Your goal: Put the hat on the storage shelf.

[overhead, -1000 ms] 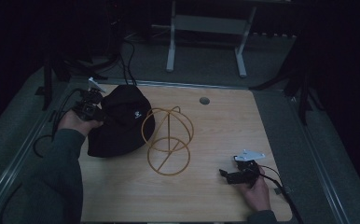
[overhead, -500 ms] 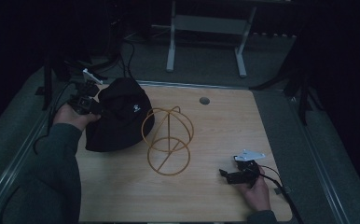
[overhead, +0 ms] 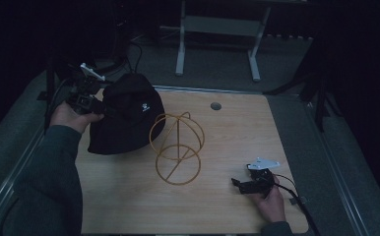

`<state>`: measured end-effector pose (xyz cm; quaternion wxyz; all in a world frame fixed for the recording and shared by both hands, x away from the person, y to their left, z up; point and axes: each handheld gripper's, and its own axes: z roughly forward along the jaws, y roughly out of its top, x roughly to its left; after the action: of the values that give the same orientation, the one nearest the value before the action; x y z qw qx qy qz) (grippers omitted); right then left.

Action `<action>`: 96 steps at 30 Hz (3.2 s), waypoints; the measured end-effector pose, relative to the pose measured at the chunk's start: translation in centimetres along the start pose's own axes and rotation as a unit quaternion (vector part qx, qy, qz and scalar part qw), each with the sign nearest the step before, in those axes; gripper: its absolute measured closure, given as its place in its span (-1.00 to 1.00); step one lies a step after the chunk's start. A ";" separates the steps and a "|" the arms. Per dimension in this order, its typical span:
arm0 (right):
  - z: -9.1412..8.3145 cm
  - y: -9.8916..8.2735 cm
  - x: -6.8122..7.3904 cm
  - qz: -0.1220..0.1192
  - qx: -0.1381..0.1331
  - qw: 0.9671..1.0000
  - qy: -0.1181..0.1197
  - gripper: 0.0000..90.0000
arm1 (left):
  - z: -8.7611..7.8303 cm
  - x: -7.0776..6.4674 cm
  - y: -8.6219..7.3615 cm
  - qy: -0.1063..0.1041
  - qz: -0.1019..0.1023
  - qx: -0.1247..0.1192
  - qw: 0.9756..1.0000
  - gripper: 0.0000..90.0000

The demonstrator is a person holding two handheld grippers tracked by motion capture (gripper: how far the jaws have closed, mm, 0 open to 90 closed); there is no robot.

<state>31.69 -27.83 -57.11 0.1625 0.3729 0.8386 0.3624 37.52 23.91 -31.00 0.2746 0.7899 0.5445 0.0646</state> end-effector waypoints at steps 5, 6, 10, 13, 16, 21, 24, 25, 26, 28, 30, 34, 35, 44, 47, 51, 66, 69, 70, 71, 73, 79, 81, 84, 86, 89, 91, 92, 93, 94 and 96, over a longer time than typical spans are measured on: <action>0.0 0.0 0.0 0.000 0.000 1.000 0.000 -0.75 | -0.9 -0.2 0.2 -0.010 0.005 -0.011 1.000 0.96; 0.0 0.0 0.0 0.000 0.000 1.000 0.000 -0.75 | -1.0 -0.3 0.2 -0.010 0.010 -0.013 1.000 0.96; 0.0 0.0 0.0 0.001 0.000 1.000 0.000 -0.75 | -1.4 -0.7 0.3 -0.009 0.026 -0.016 0.999 0.96; 0.0 0.0 0.0 0.001 0.000 1.000 0.000 -0.75 | -1.8 -1.0 0.4 -0.009 0.036 -0.017 0.999 0.96; 0.0 0.0 0.0 0.002 0.000 1.000 0.000 -0.75 | -2.3 -1.1 0.4 -0.013 0.040 -0.022 0.999 0.96; 0.0 0.0 0.0 0.001 0.000 1.000 0.000 -0.75 | -3.0 -1.3 0.6 -0.007 0.045 -0.030 0.998 0.96; 0.0 0.0 0.0 0.001 0.000 1.000 0.000 -0.75 | -3.6 -1.3 0.7 0.000 0.046 -0.037 0.998 0.96; 0.0 0.0 0.0 0.001 0.000 1.000 0.000 -0.75 | -3.7 -1.2 0.7 0.002 0.045 -0.039 0.998 0.96; 0.0 0.0 0.0 0.001 0.000 1.000 0.000 -0.75 | -3.8 -1.2 0.7 0.005 0.044 -0.040 0.998 0.96; 0.0 0.0 0.0 0.002 0.000 1.000 -0.001 -0.75 | -4.1 -1.0 0.7 0.010 0.042 -0.044 0.998 0.96; 0.0 0.0 0.0 0.002 0.000 1.000 -0.001 -0.75 | -4.5 -0.9 0.7 0.012 0.039 -0.049 0.998 0.96; 0.0 0.0 0.0 0.002 0.000 1.000 -0.001 -0.75 | -5.5 -0.6 0.7 0.007 0.034 -0.065 0.997 0.96; 0.0 0.0 0.0 0.002 0.000 1.000 -0.001 -0.75 | -5.7 -0.6 0.7 0.006 0.035 -0.068 0.997 0.96; 0.0 0.0 0.0 0.002 -0.001 1.000 -0.001 -0.75 | -7.3 -1.1 0.9 -0.010 0.044 -0.089 0.995 0.96; 0.0 0.0 0.0 0.001 -0.001 1.000 -0.001 -0.75 | -7.6 -1.2 1.0 -0.016 0.049 -0.093 0.994 0.96; 0.0 0.0 0.0 0.001 -0.001 1.000 -0.001 -0.75 | -7.8 -1.3 1.0 -0.025 0.052 -0.097 0.994 0.96; 0.0 0.0 0.0 0.001 0.000 1.000 -0.001 -0.75 | -8.8 -2.2 1.4 -0.068 0.069 -0.113 0.989 0.96; 0.0 0.0 0.0 0.001 0.000 1.000 -0.001 -0.75 | -8.8 -2.6 1.5 -0.077 0.074 -0.116 0.987 0.96; 0.0 0.0 0.0 0.001 0.000 1.000 -0.001 -0.75 | -8.8 -2.7 1.5 -0.080 0.077 -0.116 0.987 0.96; 0.0 0.0 0.0 0.001 0.000 1.000 -0.001 -0.75 | -8.8 -2.7 1.5 -0.080 0.077 -0.116 0.987 0.96; 0.0 0.0 0.0 0.001 0.000 1.000 -0.001 -0.75 | -8.7 -3.1 1.7 -0.088 0.082 -0.115 0.986 0.96; 0.0 0.0 0.0 0.001 0.000 1.000 -0.001 -0.75 | -8.6 -3.5 1.7 -0.104 0.091 -0.117 0.984 0.96; 0.0 0.0 0.0 0.000 0.000 1.000 -0.001 -0.75 | -8.6 -3.7 1.7 -0.111 0.092 -0.119 0.982 0.96; 0.0 0.0 0.0 0.000 0.000 1.000 -0.001 -0.75 | -8.5 -4.1 1.6 -0.118 0.098 -0.121 0.981 0.96; 0.0 0.0 0.0 0.000 0.000 1.000 -0.002 -0.75 | -8.3 -4.4 1.6 -0.116 0.104 -0.118 0.981 0.96; 0.0 0.0 0.0 0.001 0.000 1.000 -0.002 -0.75 | -8.1 -4.9 1.4 -0.127 0.111 -0.117 0.979 0.96; 0.0 0.0 0.0 0.002 0.000 1.000 -0.002 -0.75 | -8.0 -5.1 1.4 -0.129 0.115 -0.116 0.978 0.96; 0.0 0.0 0.0 0.002 0.000 1.000 -0.002 -0.75 | -7.9 -5.3 1.4 -0.134 0.120 -0.116 0.977 0.95; 0.0 0.0 0.1 0.002 0.000 1.000 -0.002 -0.75 | -7.8 -5.3 1.4 -0.136 0.120 -0.117 0.976 0.95; 0.0 0.0 0.1 0.002 0.000 1.000 -0.002 -0.75 | -7.8 -5.5 1.4 -0.139 0.122 -0.117 0.976 0.95; 0.0 0.0 0.1 0.002 0.000 1.000 -0.002 -0.75 | -7.6 -5.7 1.4 -0.144 0.124 -0.117 0.975 0.95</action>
<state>31.63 -27.81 -57.11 0.1632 0.3753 0.8375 0.3622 33.40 21.22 -22.75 0.4306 0.8143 0.3863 0.0475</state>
